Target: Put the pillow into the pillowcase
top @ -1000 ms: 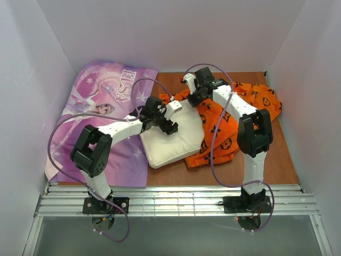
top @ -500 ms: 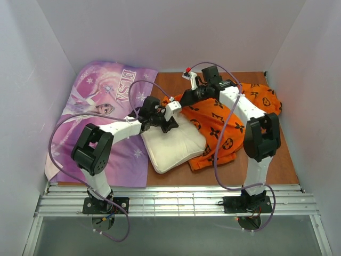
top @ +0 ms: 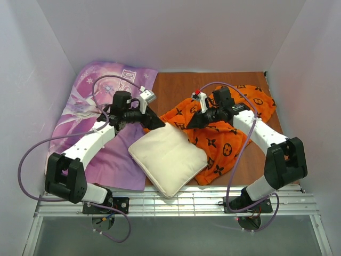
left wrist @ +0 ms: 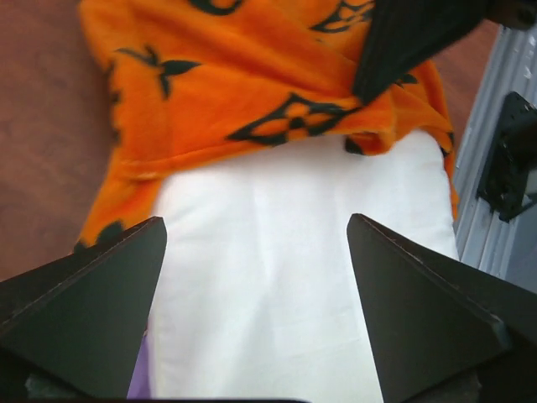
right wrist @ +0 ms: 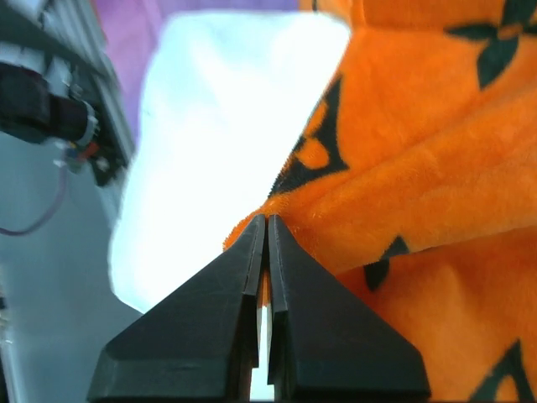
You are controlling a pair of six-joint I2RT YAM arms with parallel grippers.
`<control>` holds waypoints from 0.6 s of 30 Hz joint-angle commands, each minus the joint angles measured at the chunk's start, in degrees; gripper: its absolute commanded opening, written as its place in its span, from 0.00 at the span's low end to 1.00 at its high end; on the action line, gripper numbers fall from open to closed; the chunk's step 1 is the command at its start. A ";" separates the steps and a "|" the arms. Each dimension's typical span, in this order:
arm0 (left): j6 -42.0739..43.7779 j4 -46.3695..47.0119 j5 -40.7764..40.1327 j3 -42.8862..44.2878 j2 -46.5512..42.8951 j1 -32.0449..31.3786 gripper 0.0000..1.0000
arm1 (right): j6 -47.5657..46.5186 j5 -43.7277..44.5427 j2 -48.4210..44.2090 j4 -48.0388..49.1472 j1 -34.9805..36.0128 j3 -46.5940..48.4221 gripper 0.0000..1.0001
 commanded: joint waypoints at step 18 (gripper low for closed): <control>-1.77 -12.37 -7.32 -10.62 -2.48 5.51 0.89 | -23.48 19.17 25.13 -16.66 5.35 41.12 0.95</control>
